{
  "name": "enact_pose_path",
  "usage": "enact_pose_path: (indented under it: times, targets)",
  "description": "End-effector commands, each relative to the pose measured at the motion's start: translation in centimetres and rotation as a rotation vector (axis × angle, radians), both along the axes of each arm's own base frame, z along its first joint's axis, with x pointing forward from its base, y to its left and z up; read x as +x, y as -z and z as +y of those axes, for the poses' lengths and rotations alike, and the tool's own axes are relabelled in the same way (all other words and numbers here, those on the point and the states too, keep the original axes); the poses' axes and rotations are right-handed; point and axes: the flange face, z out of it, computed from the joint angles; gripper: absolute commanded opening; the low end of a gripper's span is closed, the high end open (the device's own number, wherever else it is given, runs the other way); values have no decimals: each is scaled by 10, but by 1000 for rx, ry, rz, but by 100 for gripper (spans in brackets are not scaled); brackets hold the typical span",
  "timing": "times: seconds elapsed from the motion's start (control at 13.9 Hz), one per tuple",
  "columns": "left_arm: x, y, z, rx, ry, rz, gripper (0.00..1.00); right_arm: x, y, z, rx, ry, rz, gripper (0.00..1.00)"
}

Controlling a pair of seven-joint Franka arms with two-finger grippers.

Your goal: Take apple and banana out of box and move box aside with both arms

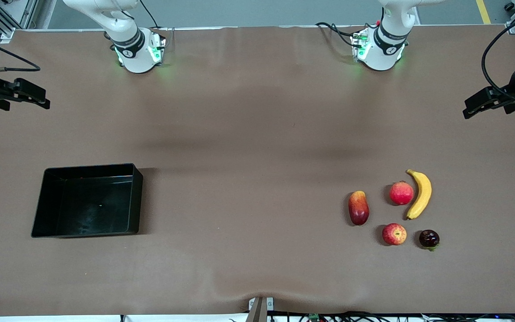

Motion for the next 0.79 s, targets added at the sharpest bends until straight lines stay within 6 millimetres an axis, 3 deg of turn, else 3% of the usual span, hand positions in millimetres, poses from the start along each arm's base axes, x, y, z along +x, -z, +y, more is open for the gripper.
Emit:
enact_pose_path:
  times: [0.0,0.72]
  targets:
    - [-3,-9,-4,5,-3,-6,100,-10,-19,1,-12,15,-37,100]
    - [-6,-13,-5,4,0,-15,100,-5,-17,7,-16,5,-58,100]
